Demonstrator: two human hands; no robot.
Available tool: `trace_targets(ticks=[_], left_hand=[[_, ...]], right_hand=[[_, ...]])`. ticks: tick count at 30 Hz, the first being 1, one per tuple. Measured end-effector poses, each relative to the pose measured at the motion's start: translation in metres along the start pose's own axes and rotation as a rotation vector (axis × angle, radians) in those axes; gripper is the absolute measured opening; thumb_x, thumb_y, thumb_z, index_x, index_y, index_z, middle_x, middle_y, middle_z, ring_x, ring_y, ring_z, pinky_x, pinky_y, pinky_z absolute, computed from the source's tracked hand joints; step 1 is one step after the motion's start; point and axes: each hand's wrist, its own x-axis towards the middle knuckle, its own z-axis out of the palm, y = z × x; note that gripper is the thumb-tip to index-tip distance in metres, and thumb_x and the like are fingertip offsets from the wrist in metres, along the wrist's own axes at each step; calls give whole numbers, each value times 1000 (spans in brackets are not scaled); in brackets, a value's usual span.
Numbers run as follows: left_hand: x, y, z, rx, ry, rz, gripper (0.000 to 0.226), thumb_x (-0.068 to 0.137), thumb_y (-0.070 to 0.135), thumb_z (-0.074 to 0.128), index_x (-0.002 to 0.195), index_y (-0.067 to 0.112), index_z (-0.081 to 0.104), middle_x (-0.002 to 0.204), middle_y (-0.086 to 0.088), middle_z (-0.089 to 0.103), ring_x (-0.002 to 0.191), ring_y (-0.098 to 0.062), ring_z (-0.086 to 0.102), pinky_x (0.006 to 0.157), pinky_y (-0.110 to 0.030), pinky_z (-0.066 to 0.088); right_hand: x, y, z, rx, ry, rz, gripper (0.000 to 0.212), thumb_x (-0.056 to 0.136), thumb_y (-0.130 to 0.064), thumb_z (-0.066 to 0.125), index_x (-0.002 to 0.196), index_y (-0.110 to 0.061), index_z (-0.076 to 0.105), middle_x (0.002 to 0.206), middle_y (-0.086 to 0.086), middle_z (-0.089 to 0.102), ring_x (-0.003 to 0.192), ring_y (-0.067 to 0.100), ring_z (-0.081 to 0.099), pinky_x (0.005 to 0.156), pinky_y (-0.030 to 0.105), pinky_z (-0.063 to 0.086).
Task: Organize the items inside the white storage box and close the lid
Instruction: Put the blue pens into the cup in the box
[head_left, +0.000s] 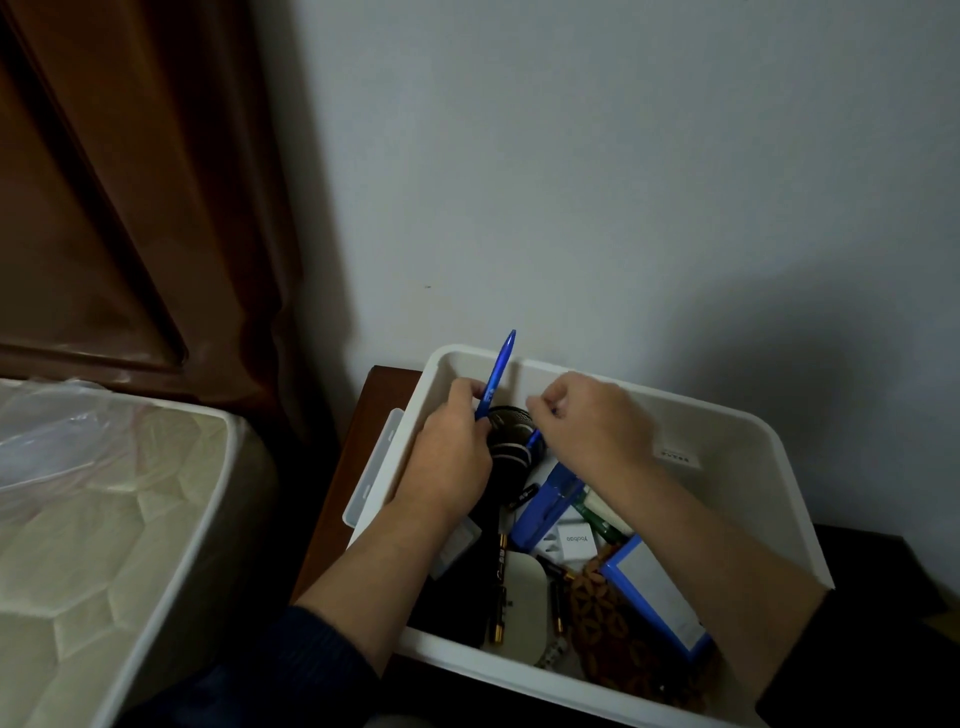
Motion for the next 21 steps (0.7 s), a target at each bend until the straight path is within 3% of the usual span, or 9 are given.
trace_targets(ticks=[2, 4, 6, 9, 10, 12, 15, 18, 21], left_hand=[[-2, 2, -1, 0, -5, 14, 31, 106, 11, 56, 131, 30, 53, 119, 2, 71, 104, -14, 68, 89, -31, 57], [-3, 4, -1, -8, -25, 48, 31, 107, 10, 56, 130, 30, 54, 124, 2, 70, 109, -15, 67, 96, -36, 57], [-4, 6, -1, -38, -54, 80, 34, 107, 9, 55, 132, 31, 55, 126, 2, 69, 113, -14, 66, 100, -38, 57], [-4, 5, -2, -49, -42, 88, 41, 106, 5, 53, 138, 30, 56, 132, 2, 66, 119, -13, 63, 106, -36, 54], [-4, 4, -2, -20, -35, 77, 46, 105, 2, 53, 142, 29, 55, 136, 1, 63, 124, -14, 61, 110, -35, 51], [-4, 1, -2, 69, -47, 24, 62, 100, -6, 55, 154, 23, 47, 149, -3, 54, 138, -20, 52, 119, -37, 43], [-2, -2, -1, 145, -80, -49, 75, 94, -10, 58, 161, 16, 38, 158, -7, 46, 148, -25, 43, 126, -44, 35], [-2, -4, 0, 169, -95, -72, 76, 93, -9, 59, 162, 13, 35, 158, -10, 48, 149, -27, 42, 126, -42, 32], [-2, -5, -1, 172, -116, -77, 74, 93, -9, 59, 161, 9, 35, 156, -13, 50, 147, -29, 45, 125, -40, 34]], right_hand=[[3, -6, -14, 286, 77, -63, 37, 101, -59, 52, 87, -28, 67, 60, -10, 61, 48, 3, 51, 45, 21, 38], [6, -18, -29, 678, -31, -53, 35, 98, -64, 54, 96, -32, 68, 70, -4, 67, 48, 4, 52, 49, 23, 46], [9, -26, -37, 821, -157, -19, 27, 96, -57, 61, 101, -32, 71, 78, 9, 68, 52, 11, 53, 57, 37, 53], [13, -24, -35, 655, -79, -67, 19, 101, -40, 63, 98, -25, 74, 70, -3, 67, 52, 11, 54, 56, 26, 53], [14, -20, -33, 622, -22, -59, 20, 101, -38, 63, 97, -22, 75, 63, -14, 63, 54, 6, 55, 52, 15, 46], [16, -13, -29, 577, 51, -27, 22, 101, -37, 63, 95, -20, 76, 54, -26, 57, 54, -1, 54, 50, 11, 37], [14, -7, -16, 481, 20, -19, 28, 102, -40, 59, 92, -21, 76, 53, -18, 59, 51, 3, 54, 55, 25, 42], [8, -10, -3, 399, -55, -29, 34, 104, -41, 54, 91, -22, 77, 68, -6, 70, 64, 12, 66, 64, 37, 58], [4, -17, 9, 322, -119, -56, 36, 102, -42, 55, 84, -21, 78, 71, -3, 72, 70, 18, 68, 70, 41, 60]])
